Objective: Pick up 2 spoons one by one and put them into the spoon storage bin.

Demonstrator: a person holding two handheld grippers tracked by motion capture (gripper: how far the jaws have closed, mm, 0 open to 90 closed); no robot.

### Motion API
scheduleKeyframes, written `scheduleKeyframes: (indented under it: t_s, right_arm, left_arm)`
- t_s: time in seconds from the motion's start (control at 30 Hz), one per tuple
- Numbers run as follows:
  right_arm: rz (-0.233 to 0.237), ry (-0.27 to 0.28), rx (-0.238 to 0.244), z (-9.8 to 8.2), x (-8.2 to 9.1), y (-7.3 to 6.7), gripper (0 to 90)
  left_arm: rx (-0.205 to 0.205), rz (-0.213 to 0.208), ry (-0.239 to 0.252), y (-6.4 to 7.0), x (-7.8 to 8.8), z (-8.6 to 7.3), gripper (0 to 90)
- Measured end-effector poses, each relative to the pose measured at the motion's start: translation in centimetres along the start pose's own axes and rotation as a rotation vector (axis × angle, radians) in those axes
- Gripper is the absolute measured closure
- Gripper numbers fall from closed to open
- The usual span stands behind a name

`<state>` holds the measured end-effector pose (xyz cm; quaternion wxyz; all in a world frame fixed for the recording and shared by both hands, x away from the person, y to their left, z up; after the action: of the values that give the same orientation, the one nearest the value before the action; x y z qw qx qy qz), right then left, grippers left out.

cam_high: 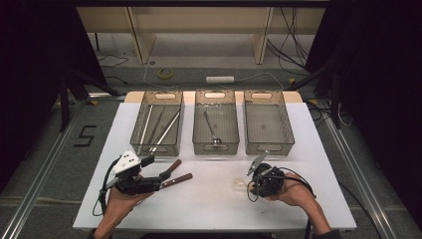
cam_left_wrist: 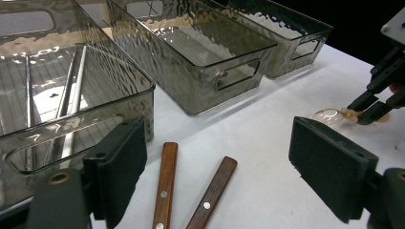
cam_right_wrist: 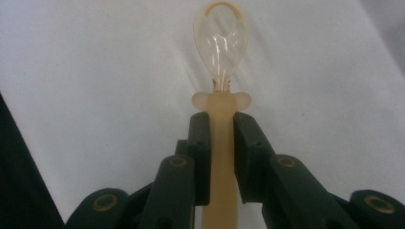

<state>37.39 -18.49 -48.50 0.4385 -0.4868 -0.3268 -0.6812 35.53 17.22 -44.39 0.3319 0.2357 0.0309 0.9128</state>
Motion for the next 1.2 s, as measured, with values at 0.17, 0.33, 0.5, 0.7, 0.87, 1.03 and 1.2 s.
scheduleKeyframes:
  t_s: [0.17,0.33,0.5,0.7,0.87,1.03,1.2]
  right_arm:
    - [0.053,0.081,-0.058,-0.1,0.9,0.5,79.1]
    - [0.095,0.183,-0.11,-0.1,1.9,1.2,79.2]
    - [0.125,0.281,-0.16,0.4,2.6,1.7,79.1]
    - [0.12,0.35,-0.19,1.6,3.0,2.5,79.2]
    - [0.11,0.421,-0.191,3.5,3.9,3.0,79.2]
    - [0.094,0.481,-0.187,6.3,5.1,4.0,79.2]
    - [0.058,0.519,-0.209,9.3,5.6,5.2,79.2]
  left_arm:
    - [0.004,0.0,0.001,0.0,-0.1,0.0,20.0]
    - [0.01,0.001,0.005,-0.1,-0.1,0.0,20.0]
    - [0.014,0.006,0.005,-0.3,0.0,0.0,20.0]
    - [0.018,0.018,0.001,-0.7,0.0,0.0,20.0]
    - [0.025,0.028,-0.007,-0.9,-0.1,0.0,20.0]
    - [0.024,0.037,-0.016,-1.0,-0.2,-0.1,20.0]
    - [0.018,0.037,-0.021,-1.0,-0.1,-0.1,20.1]
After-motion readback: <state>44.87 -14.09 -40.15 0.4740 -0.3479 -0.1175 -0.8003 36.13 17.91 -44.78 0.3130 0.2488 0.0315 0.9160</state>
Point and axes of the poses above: each handheld gripper's, and its own axes: x roughly backward along the jaws, z roughly out of its top, y roughly to its right, the point moved 4 cm from there along -x, roughly forward along the jaws, and after that the axes turned 4 degrees about x, right-handed, at the moved point
